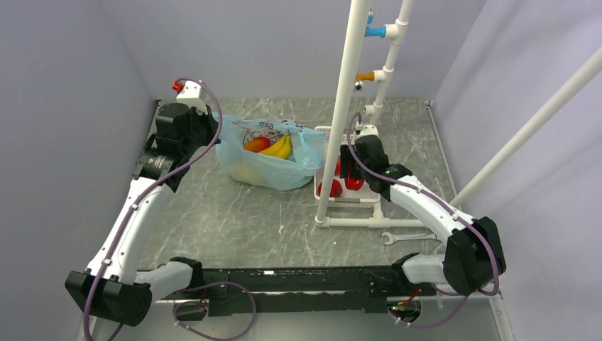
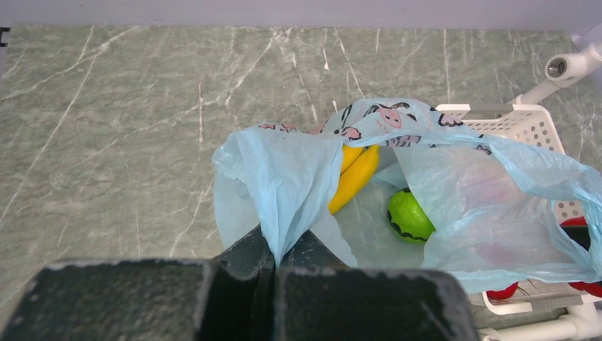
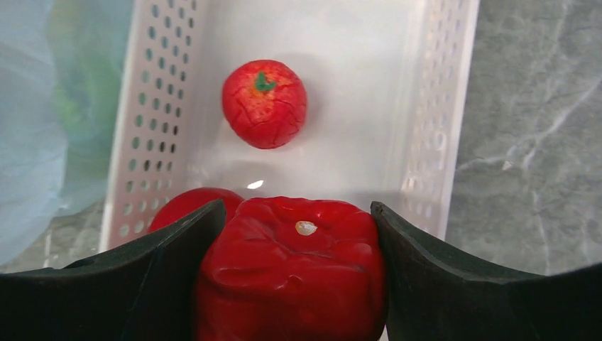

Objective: Take the fake fruits out of the plastic bag
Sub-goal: Place the fake fruit in the bin.

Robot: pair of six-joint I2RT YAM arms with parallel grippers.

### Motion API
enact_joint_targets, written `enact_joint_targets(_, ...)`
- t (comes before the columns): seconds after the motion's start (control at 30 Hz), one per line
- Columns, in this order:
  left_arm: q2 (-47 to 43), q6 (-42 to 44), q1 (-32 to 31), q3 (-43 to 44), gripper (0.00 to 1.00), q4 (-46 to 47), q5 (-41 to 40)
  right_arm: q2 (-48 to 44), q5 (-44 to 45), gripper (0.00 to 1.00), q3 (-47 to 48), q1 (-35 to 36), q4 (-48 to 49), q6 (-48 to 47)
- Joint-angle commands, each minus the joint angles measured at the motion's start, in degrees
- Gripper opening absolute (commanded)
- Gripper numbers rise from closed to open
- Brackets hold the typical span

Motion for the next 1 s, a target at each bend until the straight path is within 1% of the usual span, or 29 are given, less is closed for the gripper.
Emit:
enact_joint_targets(0.0, 0.11, -1.09, 0.14, -0.12, 0.0, 2.96, -0.16, 2.38, 5.69, 0.69, 3.07, 0.12, -1.36, -1.88)
enact_joint_targets(0.03, 0.27, -1.15, 0.14, 0.2, 0.0, 2.61, -0.19, 3.17, 5.86, 0.77, 3.89, 0.1, -1.88, -1.99)
enact_joint_targets(0.1, 0.29, -1.21, 0.14, 0.93, 0.0, 1.71, 0.22, 4.09, 4.9, 0.88, 4.35, 0.15, -1.38, -2.08)
enact_joint_targets(0.13, 0.01, -1.23, 0.09, 0.85, 0.0, 1.86, 0.48, 4.21, 3.86, 0.98, 3.94, 0.08, -0.51, -2.03)
enact_joint_targets(0.2, -1.03, -1.42, -0.17, -1.06, 0.0, 4.03, 0.61, 4.36, 1.5, 1.0, 3.44, -0.04, 1.11, -2.18)
enact_joint_targets(0.27, -0.99, -1.49, -0.21, -2.47, 0.0, 5.9, 0.77, 4.95, 0.16, 1.0, 4.65, -0.05, 0.46, -1.96)
enact_joint_targets(0.4, 1.66, -1.4, -0.3, 1.31, 0.0, 1.09, 1.03, 2.66, -3.99, 0.99, 5.39, -0.03, 4.05, -1.2)
enact_joint_targets(0.47, 1.11, -1.53, -0.19, -1.8, 0.0, 5.32, 1.43, 1.7, -6.8, 0.94, 8.16, -0.04, 4.42, -1.48)
enact_joint_targets(0.5, 1.38, -2.12, 0.1, -2.28, 0.0, 5.97, 2.38, 1.59, -8.6, 0.92, 10.41, -0.03, 4.43, -1.89)
enact_joint_targets(0.57, 3.3, -2.48, 0.37, 0.69, 0.0, 2.74, 4.01, 1.34, -14.14, 0.84, 13.54, 0.01, 6.41, -2.49)
enact_joint_targets(0.63, 4.24, -2.07, 0.39, 2.87, 0.0, -0.03, 5.32, 0.85, -22.19, 0.78, 14.82, 0.02, 10.63, -1.73)
enact_joint_targets(0.7, 3.07, -2.21, 0.4, -0.61, 0.0, 3.95, 4.83, 0.61, -29.71, 0.76, 14.19, 0.11, 17.58, -0.52)
enact_joint_targets(0.73, 2.66, -2.51, 0.44, -2.52, 0.0, 7.01, 4.64, 1.08, -31.75, 0.75, 15.03, 0.27, 19.47, -0.18)
enact_joint_targets(0.77, 3.24, -2.65, 0.48, -3.05, 0.0, 7.05, 4.34, 2.13, -32.8, 0.74, 16.51, 0.33, 20.13, -0.38)
enact_joint_targets(0.83, 5.81, -1.91, 0.86, -0.27, 0.0, 3.71, 5.26, 4.94, -33.61, 0.73, 19.62, 0.6, 20.46, -1.11)
enact_joint_targets(0.9, 7.21, -1.46, 1.09, 2.5, 0.0, 0.71, 5.47, 8.7, -36.78, 0.71, 23.1, 0.96, 19.51, -2.29)
enact_joint_targets(0.97, 6.62, -1.57, 1.1, 0.3, 0.0, 3.36, 5.0, 11.91, -38.4, 0.71, 26.33, 2.05, 17.99, -3.43)
